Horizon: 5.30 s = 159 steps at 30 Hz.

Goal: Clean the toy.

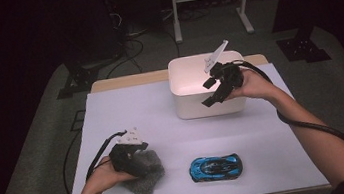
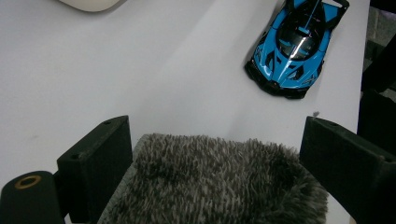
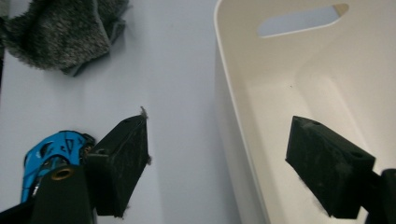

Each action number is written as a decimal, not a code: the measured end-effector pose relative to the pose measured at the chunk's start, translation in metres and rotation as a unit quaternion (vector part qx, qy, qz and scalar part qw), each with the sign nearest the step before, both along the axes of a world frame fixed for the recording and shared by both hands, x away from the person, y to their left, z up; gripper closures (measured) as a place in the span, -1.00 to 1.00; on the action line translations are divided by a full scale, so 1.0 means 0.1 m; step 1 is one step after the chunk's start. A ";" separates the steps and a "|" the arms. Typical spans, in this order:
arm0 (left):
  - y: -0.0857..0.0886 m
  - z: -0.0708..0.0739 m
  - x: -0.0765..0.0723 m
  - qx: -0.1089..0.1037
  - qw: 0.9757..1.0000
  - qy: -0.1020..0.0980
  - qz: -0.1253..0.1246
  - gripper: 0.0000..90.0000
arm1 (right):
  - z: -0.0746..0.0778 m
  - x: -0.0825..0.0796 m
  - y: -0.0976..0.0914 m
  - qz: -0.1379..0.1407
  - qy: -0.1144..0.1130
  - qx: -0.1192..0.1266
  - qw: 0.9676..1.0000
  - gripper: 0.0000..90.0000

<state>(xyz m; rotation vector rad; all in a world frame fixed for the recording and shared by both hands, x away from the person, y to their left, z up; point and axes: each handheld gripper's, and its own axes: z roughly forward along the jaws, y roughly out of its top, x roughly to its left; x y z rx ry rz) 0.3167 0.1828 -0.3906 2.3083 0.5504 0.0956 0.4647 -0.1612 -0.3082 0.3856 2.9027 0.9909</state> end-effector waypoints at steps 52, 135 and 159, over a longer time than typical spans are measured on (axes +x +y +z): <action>-0.06 -0.03 -0.01 0.007 1.000 0.006 -0.008 -0.80 | -0.13 -0.46 0.19 0.081 0.000 -0.049 0.996 0.90; -0.08 -0.03 -0.09 0.009 0.999 -0.029 0.009 -0.84 | -1.07 -1.56 0.10 0.043 0.028 0.005 0.999 -0.60; -0.09 -0.03 -0.10 0.010 1.000 -0.026 0.003 -0.84 | -1.36 -1.57 0.18 0.051 0.020 -0.039 0.998 -0.68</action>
